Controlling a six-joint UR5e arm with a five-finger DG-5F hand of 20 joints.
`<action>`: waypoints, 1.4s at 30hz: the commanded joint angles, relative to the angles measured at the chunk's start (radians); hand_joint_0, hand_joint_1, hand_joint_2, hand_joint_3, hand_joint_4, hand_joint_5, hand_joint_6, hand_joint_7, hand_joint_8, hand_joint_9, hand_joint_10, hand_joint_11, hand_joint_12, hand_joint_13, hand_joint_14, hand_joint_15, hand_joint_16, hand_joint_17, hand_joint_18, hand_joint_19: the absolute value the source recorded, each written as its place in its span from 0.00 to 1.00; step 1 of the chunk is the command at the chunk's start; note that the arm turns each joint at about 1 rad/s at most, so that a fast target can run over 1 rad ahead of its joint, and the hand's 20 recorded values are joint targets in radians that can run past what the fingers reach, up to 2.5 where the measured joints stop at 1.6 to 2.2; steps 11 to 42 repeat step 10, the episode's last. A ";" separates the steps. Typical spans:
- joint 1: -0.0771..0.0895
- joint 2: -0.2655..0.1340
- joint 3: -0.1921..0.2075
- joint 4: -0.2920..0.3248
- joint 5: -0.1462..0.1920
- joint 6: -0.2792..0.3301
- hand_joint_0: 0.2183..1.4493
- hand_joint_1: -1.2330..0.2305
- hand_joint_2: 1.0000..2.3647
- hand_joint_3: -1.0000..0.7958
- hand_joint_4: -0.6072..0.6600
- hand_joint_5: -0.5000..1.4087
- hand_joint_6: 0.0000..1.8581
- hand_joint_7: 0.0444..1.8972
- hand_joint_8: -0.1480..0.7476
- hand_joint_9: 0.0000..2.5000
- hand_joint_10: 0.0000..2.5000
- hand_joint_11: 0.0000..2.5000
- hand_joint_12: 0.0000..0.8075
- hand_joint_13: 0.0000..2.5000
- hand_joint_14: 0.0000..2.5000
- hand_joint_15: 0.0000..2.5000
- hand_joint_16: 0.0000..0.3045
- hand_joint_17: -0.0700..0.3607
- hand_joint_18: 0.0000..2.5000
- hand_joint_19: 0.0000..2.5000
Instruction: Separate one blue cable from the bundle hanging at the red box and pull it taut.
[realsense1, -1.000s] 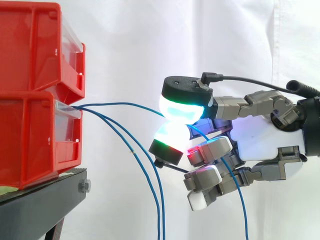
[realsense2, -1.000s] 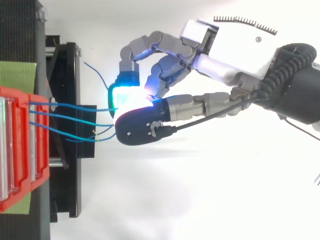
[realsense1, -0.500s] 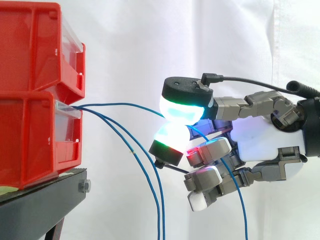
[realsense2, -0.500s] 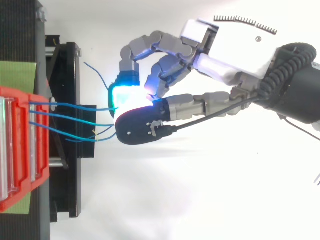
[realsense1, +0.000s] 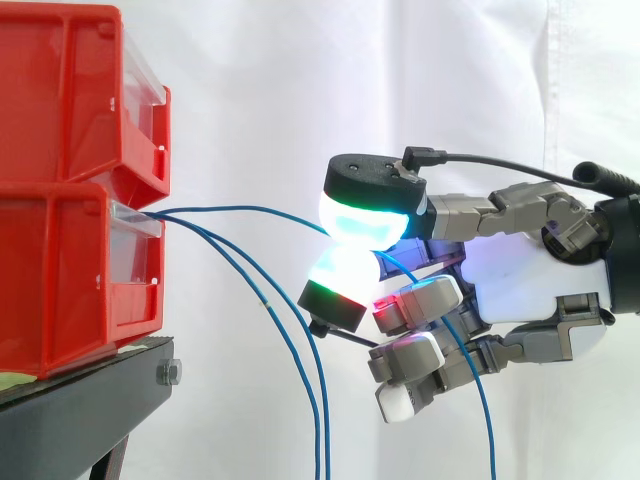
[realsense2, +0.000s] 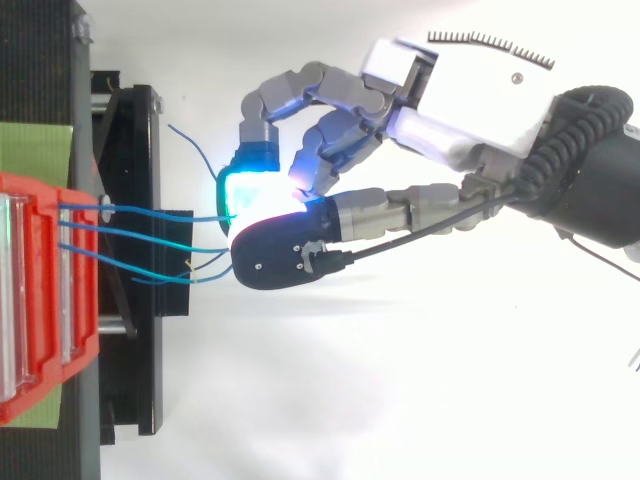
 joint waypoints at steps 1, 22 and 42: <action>0.000 0.000 -0.001 0.000 0.000 0.000 0.31 0.34 0.01 0.47 0.47 0.18 0.48 0.58 0.44 0.36 0.31 0.58 0.41 0.43 0.00 0.62 0.17 0.43 0.27 0.31; 0.000 0.000 -0.001 0.000 0.000 0.000 0.31 0.34 0.01 0.47 0.47 0.18 0.48 0.59 0.43 0.36 0.30 0.59 0.42 0.43 0.00 0.62 0.17 0.43 0.27 0.31; 0.000 0.000 -0.001 0.000 0.000 0.000 0.31 0.34 0.01 0.47 0.47 0.18 0.48 0.59 0.43 0.36 0.30 0.59 0.42 0.43 0.00 0.62 0.17 0.43 0.27 0.31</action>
